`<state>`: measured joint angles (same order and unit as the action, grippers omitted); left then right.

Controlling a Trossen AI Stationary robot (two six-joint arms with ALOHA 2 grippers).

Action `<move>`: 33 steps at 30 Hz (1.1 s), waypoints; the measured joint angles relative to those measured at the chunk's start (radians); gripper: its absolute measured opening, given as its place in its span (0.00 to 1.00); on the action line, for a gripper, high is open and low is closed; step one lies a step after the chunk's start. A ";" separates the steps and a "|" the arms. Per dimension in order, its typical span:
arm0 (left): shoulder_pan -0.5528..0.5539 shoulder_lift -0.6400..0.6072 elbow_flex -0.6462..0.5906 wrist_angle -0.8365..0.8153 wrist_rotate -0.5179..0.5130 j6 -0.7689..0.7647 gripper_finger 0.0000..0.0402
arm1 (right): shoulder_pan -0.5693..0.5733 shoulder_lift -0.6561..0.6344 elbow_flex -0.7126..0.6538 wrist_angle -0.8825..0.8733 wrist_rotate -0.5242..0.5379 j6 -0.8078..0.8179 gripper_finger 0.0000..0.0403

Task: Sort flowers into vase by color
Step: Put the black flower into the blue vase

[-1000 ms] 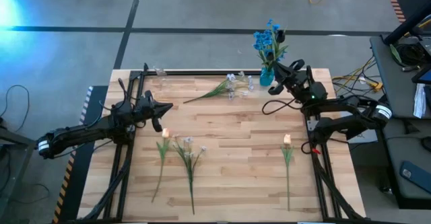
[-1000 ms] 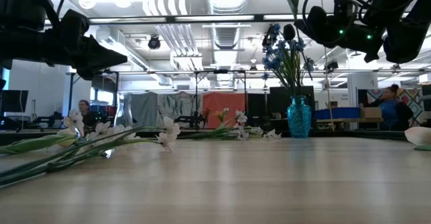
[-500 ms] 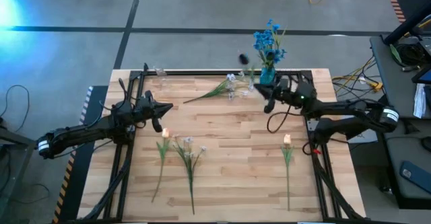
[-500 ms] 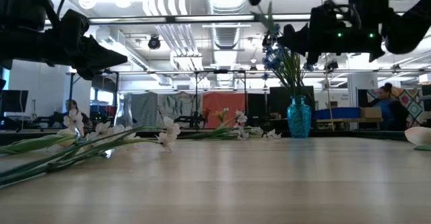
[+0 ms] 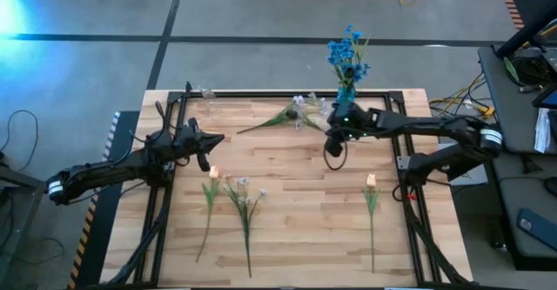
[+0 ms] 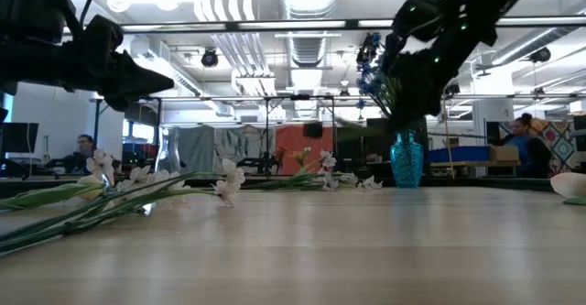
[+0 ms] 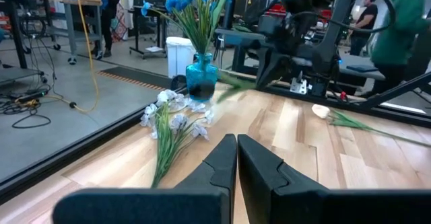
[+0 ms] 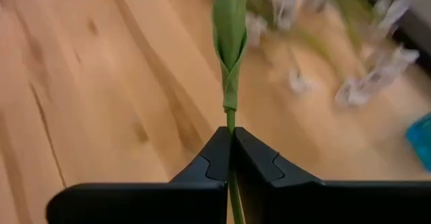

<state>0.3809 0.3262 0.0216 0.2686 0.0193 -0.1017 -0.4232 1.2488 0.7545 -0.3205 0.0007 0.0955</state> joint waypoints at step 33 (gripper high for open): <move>0.000 0.026 0.000 0.000 0.023 -0.017 0.00 | 0.096 0.531 0.478 -0.415 0.022 -0.018 0.50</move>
<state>0.3812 0.3522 0.0219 0.2685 0.0419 -0.1184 -0.3271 1.7795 1.2329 -0.7350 0.0224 0.0780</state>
